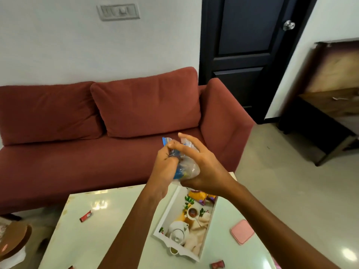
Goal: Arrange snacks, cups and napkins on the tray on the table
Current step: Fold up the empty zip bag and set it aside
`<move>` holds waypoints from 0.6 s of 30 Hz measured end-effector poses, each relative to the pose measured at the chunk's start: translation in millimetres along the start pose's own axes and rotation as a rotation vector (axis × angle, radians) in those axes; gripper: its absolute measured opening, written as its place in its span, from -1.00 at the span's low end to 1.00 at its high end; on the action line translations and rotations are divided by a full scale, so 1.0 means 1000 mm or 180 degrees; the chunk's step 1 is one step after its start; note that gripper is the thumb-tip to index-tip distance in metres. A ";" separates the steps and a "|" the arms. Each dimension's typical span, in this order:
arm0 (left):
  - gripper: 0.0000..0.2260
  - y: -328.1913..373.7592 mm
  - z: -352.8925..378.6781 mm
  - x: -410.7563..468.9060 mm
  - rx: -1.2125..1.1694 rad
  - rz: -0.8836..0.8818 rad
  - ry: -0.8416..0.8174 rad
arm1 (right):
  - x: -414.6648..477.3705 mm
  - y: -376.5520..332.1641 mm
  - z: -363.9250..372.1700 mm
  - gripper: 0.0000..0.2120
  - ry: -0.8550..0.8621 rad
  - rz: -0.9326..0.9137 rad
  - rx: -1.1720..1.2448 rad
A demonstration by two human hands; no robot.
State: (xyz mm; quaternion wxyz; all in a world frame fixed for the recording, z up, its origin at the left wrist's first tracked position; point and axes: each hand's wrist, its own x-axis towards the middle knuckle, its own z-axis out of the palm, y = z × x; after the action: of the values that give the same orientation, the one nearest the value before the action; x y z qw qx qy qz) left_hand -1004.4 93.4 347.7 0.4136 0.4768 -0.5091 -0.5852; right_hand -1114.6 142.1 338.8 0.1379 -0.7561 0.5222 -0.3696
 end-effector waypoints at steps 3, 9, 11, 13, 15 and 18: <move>-0.61 -0.005 0.018 -0.005 0.0156 0.0462 -0.0567 | -0.017 0.009 -0.015 -0.30 0.0294 0.0220 0.0035; -0.19 -0.016 0.080 -0.008 0.0135 0.0603 -0.1428 | -0.068 0.051 -0.057 -0.44 0.0826 0.0541 0.0065; -0.23 -0.023 0.104 -0.010 0.0394 0.0604 -0.1555 | -0.093 0.074 -0.069 -0.46 0.0951 0.0714 0.0136; -0.35 -0.032 0.130 -0.011 0.0596 0.0419 -0.1525 | -0.123 0.103 -0.084 -0.45 0.1079 0.1055 0.0264; -0.51 -0.041 0.153 -0.012 0.0644 0.0217 -0.1384 | -0.154 0.133 -0.095 -0.44 0.1224 0.1444 0.0322; -0.66 -0.060 0.191 -0.008 0.0735 0.0082 -0.1132 | -0.202 0.185 -0.101 -0.45 0.1346 0.2097 0.0454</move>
State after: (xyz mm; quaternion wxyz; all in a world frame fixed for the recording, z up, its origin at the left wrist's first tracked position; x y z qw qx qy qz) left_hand -1189.2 148.3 294.9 0.2672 0.4037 -0.6438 -0.5926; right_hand -1349.3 263.4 215.0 0.1906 -0.4439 0.7267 -0.4884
